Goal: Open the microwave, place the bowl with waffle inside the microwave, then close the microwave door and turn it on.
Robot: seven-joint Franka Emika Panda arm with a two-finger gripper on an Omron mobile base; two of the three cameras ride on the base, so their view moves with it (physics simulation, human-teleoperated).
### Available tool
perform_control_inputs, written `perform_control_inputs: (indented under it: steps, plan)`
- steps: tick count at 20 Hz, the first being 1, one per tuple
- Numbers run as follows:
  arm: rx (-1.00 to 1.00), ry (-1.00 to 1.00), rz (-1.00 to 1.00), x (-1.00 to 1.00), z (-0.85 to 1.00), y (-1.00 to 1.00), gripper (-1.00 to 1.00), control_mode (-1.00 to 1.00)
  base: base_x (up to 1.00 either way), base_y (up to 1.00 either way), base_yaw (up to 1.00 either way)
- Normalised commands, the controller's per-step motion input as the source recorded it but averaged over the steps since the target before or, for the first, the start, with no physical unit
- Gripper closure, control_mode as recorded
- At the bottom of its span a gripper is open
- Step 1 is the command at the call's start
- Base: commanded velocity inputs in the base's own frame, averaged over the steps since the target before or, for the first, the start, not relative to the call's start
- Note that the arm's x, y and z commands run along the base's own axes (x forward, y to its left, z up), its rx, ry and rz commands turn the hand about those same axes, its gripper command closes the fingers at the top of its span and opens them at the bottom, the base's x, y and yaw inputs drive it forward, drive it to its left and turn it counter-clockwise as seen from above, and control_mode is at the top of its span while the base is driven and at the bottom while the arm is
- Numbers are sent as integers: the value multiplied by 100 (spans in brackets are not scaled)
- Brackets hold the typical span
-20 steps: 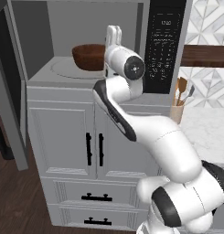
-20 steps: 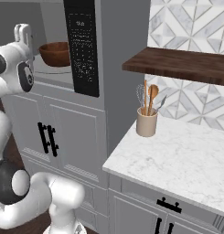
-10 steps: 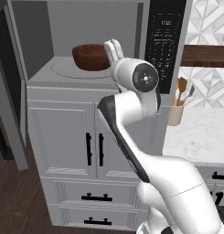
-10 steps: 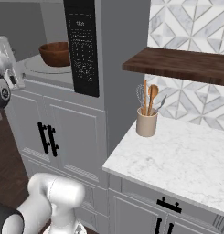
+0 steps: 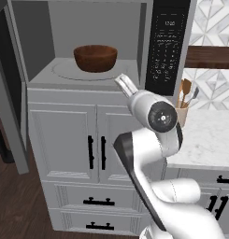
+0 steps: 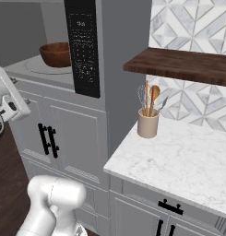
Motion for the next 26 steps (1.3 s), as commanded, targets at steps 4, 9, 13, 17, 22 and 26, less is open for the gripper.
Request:
perform_control_inputs:
  steps: [4, 9, 13, 17, 22, 26]
  plan:
    - [-28, 0, 0, -35, -45, -31, -100, -100, 0, 0, 0]
    - [-24, -7, 0, -32, -34, -1, -100, -100, 0, 0, 0]
    - [-14, -24, 0, -16, -28, 17, -100, -100, 0, 0, 0]
    - [-13, -19, -2, 3, -41, 22, -100, -100, 0, 0, 0]
    - [-13, -20, -5, 27, -55, 13, -100, -100, 0, 0, 0]
    - [-8, -26, -4, 20, -59, 11, -100, -100, 0, 0, 0]
